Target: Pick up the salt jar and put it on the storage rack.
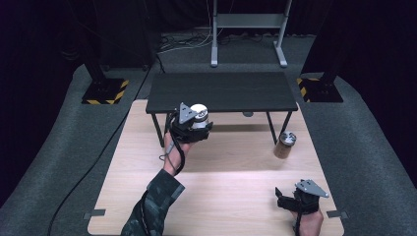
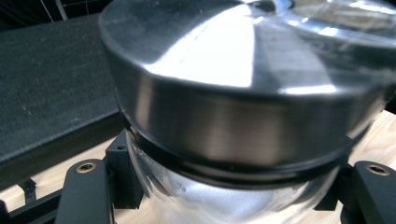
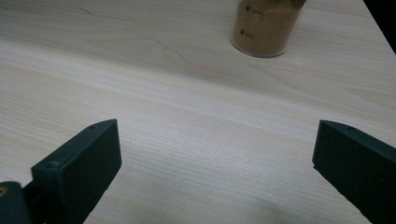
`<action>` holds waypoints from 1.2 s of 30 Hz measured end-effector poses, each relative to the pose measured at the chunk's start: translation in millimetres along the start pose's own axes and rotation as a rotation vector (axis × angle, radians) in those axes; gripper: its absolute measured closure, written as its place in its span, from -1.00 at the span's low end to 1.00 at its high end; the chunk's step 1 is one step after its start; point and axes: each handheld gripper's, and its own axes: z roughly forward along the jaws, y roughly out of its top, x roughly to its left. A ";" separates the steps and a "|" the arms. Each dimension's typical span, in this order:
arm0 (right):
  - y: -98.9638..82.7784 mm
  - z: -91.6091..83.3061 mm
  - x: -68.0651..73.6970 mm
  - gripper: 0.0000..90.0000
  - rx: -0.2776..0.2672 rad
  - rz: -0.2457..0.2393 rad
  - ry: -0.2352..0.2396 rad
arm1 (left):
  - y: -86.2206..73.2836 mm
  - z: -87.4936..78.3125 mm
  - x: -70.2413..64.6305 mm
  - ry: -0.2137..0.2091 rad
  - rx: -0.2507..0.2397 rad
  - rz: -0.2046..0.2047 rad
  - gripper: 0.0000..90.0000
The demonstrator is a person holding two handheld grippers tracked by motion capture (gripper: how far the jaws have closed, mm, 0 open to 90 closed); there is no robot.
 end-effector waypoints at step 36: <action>2.5 1.5 -2.4 -1.00 0.014 -0.006 0.016 | 36.3 -2.0 -3.0 -0.031 -0.028 0.016 -0.31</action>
